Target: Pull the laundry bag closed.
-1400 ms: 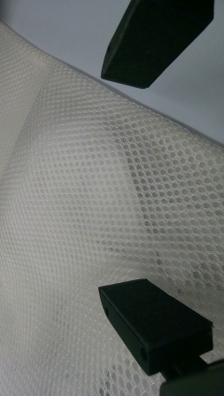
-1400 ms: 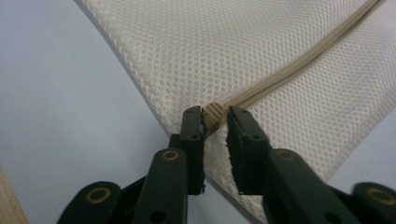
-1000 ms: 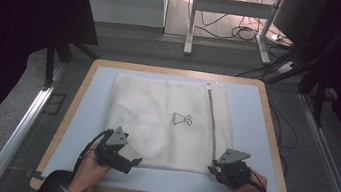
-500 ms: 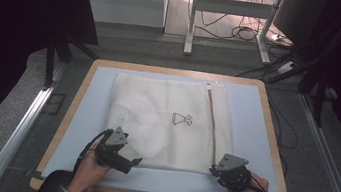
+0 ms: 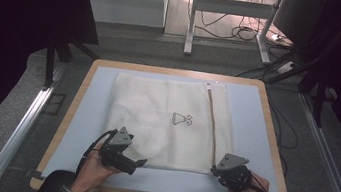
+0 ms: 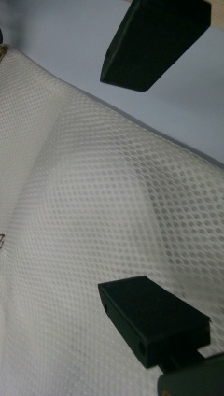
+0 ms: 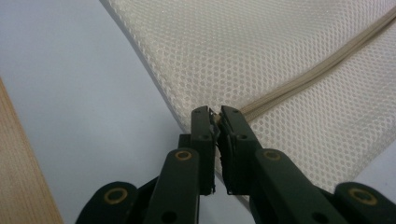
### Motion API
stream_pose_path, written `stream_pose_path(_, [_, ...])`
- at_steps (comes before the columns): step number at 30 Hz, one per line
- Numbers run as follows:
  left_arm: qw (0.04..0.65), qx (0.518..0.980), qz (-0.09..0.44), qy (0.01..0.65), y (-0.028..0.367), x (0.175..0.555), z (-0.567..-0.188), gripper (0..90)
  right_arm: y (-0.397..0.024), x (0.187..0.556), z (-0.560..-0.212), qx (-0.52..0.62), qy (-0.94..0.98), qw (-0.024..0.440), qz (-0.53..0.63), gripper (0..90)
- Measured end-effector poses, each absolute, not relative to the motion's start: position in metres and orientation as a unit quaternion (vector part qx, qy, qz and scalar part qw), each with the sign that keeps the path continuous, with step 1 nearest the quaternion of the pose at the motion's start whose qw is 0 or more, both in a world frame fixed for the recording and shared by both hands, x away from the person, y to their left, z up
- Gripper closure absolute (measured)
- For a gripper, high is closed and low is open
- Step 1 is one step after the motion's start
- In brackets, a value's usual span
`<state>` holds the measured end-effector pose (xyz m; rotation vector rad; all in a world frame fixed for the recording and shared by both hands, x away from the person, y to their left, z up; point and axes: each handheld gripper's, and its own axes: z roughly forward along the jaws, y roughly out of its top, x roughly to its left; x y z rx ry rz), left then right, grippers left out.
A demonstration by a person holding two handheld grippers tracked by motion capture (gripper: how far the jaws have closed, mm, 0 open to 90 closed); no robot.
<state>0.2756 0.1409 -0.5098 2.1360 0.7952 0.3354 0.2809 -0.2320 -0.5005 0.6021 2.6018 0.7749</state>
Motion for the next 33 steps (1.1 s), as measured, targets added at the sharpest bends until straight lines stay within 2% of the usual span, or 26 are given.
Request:
stream_pose_path(2, [0.403, 0.849, 0.137, 0.312, 0.137, 0.275, -0.509, 6.2, -0.232, 0.281, -0.5, 0.214, 0.92, 0.18, 0.274, 83.4])
stream_pose_path(5, [0.403, 0.852, 0.139, 0.303, 0.128, 0.276, -0.507, 13.0, -0.233, 0.282, -0.5, 0.218, 0.92, 0.177, 0.274, 83.6])
stream_pose_path(12, [0.427, 0.846, 0.112, 0.301, 0.117, 0.282, -0.502, 26.9, -0.232, 0.283, -0.5, 0.224, 0.919, 0.169, 0.276, 84.7])
stream_pose_path(28, [0.438, 0.853, 0.083, 0.273, 0.092, 0.293, -0.502, 47.2, -0.232, 0.283, -0.5, 0.22, 0.92, 0.167, 0.277, 85.6])
stream_pose_path(31, [0.435, 0.857, 0.078, 0.266, 0.086, 0.295, -0.503, 54.7, -0.232, 0.283, -0.5, 0.222, 0.92, 0.167, 0.277, 85.5])
stream_pose_path(33, [0.435, 0.858, 0.076, 0.263, 0.083, 0.297, -0.503, 56.4, -0.232, 0.283, -0.5, 0.223, 0.92, 0.166, 0.278, 85.6])
